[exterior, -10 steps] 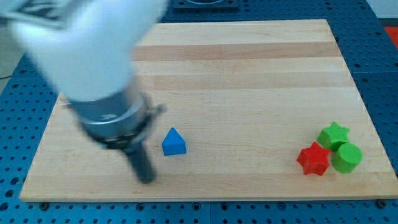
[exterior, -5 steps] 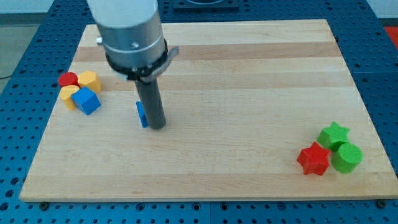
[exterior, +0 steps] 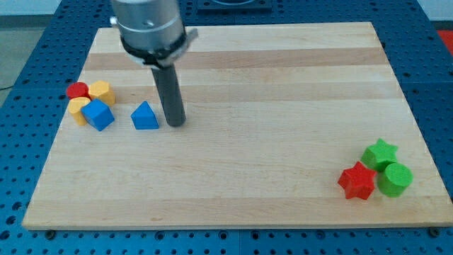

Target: Make yellow blocks and red star to form a circle with other

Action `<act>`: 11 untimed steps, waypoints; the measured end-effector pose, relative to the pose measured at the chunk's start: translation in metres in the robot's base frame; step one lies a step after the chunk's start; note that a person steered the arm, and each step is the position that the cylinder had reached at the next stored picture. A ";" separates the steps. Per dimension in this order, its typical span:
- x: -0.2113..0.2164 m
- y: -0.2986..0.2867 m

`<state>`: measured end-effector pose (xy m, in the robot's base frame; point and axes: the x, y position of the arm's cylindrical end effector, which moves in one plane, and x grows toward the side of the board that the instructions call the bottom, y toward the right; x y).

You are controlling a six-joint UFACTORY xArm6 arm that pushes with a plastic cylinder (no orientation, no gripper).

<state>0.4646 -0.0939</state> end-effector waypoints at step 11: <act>-0.074 -0.087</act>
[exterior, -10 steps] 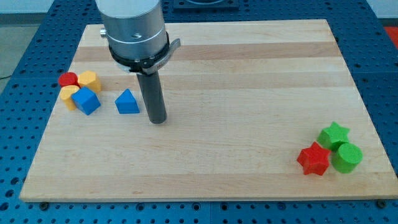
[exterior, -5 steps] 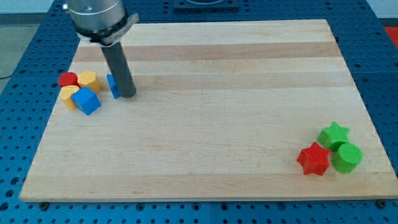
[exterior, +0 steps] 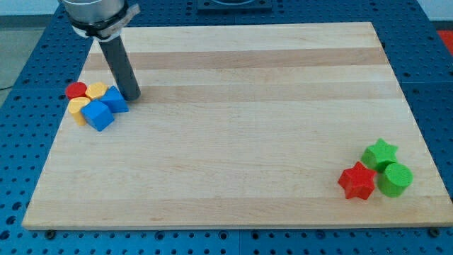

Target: Make yellow blocks and red star to form a circle with other

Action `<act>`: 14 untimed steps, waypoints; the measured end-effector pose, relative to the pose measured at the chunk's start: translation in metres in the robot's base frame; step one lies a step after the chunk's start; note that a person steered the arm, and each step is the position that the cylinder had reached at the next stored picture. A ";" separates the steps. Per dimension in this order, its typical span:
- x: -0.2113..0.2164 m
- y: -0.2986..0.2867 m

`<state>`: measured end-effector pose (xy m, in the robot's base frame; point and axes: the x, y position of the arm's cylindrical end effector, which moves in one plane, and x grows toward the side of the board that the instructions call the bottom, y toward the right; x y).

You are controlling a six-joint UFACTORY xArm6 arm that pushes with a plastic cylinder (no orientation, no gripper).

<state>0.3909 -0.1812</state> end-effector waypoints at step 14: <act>0.154 0.398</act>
<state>0.5453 0.2167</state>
